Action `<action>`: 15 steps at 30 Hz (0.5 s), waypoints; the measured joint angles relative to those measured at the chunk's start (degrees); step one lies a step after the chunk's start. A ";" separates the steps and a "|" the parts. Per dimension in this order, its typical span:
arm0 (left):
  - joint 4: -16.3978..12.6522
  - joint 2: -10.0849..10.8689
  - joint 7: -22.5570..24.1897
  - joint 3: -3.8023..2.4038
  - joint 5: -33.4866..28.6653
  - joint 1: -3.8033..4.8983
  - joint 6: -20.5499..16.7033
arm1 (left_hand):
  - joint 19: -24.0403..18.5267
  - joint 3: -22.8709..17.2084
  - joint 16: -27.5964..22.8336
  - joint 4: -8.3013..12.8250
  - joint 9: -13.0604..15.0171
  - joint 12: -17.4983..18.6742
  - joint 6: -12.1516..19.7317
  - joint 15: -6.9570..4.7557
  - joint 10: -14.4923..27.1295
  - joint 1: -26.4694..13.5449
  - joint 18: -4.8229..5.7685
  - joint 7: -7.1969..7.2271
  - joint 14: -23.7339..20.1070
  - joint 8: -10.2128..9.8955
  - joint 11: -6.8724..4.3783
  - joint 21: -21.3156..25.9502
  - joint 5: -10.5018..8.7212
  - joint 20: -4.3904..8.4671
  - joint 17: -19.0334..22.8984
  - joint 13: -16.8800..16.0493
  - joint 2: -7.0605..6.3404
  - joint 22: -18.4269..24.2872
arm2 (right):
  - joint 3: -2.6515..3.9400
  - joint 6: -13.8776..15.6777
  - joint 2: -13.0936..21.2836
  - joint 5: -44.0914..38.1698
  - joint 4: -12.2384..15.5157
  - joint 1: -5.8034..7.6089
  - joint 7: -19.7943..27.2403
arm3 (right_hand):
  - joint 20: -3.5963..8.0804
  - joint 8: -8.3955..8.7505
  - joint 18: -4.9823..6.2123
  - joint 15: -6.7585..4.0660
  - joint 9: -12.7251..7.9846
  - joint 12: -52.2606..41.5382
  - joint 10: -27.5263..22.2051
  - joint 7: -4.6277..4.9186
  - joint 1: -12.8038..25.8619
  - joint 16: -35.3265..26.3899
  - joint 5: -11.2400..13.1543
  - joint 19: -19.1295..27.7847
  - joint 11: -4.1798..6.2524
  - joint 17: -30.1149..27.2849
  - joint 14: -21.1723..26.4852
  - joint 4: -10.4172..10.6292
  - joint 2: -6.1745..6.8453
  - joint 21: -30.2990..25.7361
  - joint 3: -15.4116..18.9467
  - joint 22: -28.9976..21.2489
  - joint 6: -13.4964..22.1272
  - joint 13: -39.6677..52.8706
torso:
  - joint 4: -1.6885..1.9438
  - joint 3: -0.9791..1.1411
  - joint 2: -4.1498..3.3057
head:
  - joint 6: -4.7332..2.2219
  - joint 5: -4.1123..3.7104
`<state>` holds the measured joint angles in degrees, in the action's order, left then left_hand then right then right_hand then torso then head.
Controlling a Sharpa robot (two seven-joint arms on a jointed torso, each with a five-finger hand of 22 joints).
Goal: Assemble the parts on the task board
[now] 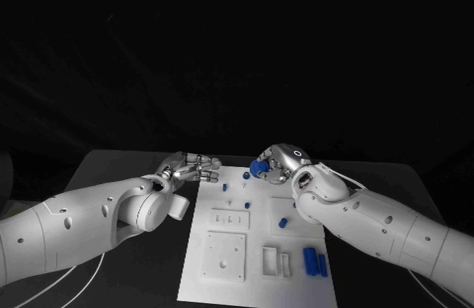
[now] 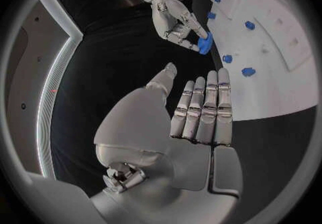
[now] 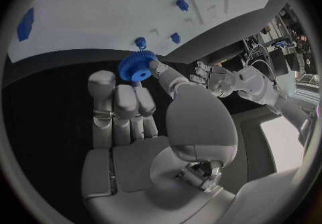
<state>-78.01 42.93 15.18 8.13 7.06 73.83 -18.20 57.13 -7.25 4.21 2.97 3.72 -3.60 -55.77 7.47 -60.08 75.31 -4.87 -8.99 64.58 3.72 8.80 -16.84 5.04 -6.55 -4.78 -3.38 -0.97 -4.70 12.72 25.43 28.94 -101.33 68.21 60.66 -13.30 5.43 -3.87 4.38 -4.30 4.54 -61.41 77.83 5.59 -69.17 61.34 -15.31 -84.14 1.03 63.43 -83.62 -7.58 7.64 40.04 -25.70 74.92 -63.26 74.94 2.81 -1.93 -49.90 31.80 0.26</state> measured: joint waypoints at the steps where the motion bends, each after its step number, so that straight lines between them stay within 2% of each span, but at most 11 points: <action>1: -0.01 0.01 0.00 0.00 0.00 0.00 0.00 | 0.00 0.00 0.00 0.00 0.00 0.00 0.00 0.00 0.00 0.00 0.00 0.00 0.00 0.00 0.00 0.00 0.00 0.00 0.00 0.00 0.00 0.00 | -0.16 0.16 -0.22 -0.16 0.13 0.00 -0.12 | 0.00 0.00 0.00 0.00 0.00 0.00 0.00 -0.01 0.00 -0.03 0.00 0.00 0.00 -0.01 0.00 0.00 0.00 0.00 0.00 0.00 -0.01 0.00 | -0.01 -0.01 0.00 | -0.03 0.02; 6: -0.07 -0.02 -0.02 0.00 0.01 0.00 0.00 | 0.00 0.00 0.00 0.00 0.00 0.00 0.00 0.00 0.00 0.00 0.00 0.00 0.00 0.00 0.00 0.00 0.00 0.00 0.00 0.00 0.00 0.00 | -1.26 0.77 -1.73 -0.90 0.11 -0.03 -0.64 | 0.00 0.06 0.00 0.00 -0.04 0.00 0.01 -0.04 0.00 -0.25 0.00 0.00 -0.01 -0.11 0.00 0.16 0.00 0.32 -0.16 0.00 -0.05 0.00 | -0.03 0.00 -0.01 | -0.12 0.08; 15: -0.10 -0.23 -0.05 0.00 0.03 0.00 0.00 | 0.00 0.00 0.00 0.00 0.00 0.00 0.00 0.00 0.22 0.00 0.00 0.00 0.00 0.00 0.21 0.00 0.00 0.00 0.00 0.00 0.00 0.00 | -4.11 1.14 -4.87 -2.00 -2.50 -0.12 -1.07 | 0.00 0.11 0.00 0.00 -0.07 0.00 0.01 -0.04 0.00 -0.25 0.00 0.00 -0.01 -0.28 0.00 0.31 0.01 0.32 -0.01 0.00 -0.06 -0.01 | 0.08 0.04 -0.09 | -0.17 0.09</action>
<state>-78.11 42.70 15.13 8.13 7.09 73.84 -18.20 57.13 -7.25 4.21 2.97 3.72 -3.60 -55.78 7.47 -59.87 75.31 -4.87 -8.99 64.59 3.72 9.01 -16.84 5.04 -6.55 -4.78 -3.38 -0.97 -4.70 8.61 26.57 24.07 -103.33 65.71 60.54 -14.37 5.43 -3.76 4.38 -4.30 4.48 -61.41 77.84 5.55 -69.16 61.10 -15.30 -84.14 1.01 63.15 -83.62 -7.27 7.64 40.36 -25.70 74.92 -63.32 74.94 2.89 -1.90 -49.99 31.63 0.35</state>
